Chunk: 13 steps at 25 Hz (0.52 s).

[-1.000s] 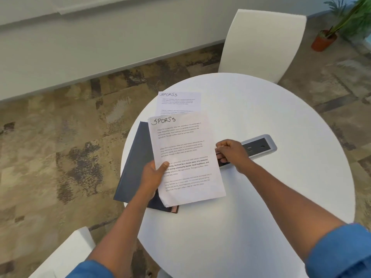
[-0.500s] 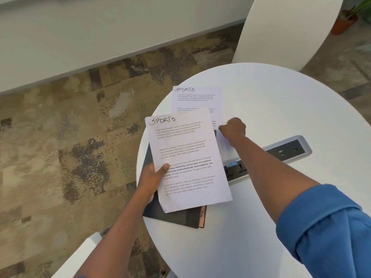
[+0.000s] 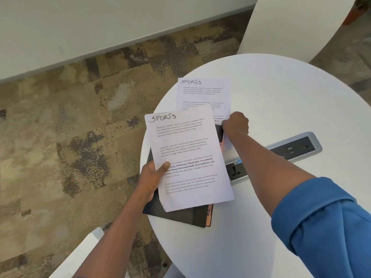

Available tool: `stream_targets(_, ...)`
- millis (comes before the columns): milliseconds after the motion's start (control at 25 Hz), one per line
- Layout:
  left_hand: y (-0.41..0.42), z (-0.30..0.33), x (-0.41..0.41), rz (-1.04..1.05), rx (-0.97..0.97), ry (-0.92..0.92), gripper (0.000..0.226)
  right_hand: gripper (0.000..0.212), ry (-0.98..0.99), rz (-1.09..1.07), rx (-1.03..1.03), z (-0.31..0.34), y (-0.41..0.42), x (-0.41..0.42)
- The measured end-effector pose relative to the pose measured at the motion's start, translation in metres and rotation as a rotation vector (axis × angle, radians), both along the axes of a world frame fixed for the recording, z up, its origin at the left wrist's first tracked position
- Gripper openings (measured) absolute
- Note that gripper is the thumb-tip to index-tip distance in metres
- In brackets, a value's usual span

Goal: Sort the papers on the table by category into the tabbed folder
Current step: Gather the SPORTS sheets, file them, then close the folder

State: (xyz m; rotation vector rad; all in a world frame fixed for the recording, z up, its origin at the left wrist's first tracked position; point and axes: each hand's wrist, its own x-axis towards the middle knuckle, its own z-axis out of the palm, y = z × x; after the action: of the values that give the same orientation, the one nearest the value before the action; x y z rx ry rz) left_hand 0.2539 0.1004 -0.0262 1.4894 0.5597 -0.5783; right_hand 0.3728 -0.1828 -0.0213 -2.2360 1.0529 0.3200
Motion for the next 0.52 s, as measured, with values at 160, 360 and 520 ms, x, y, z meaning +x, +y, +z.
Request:
stream_targets(160, -0.003, 0.006, -0.002, -0.023, -0.008, -0.020, 0.027, 0.030, -0.111, -0.006, 0.009, 0.006, -0.018, -0.012)
stream_targets(360, -0.012, 0.020, -0.011, -0.034, -0.007, -0.048, 0.029, 0.003, -0.288, -0.111, -0.011, 0.038, -0.053, -0.029)
stream_targets(520, -0.028, 0.042, -0.022, -0.058, -0.034, -0.087, 0.018, 0.007, -0.397, -0.169, -0.072, 0.072, -0.085, -0.048)
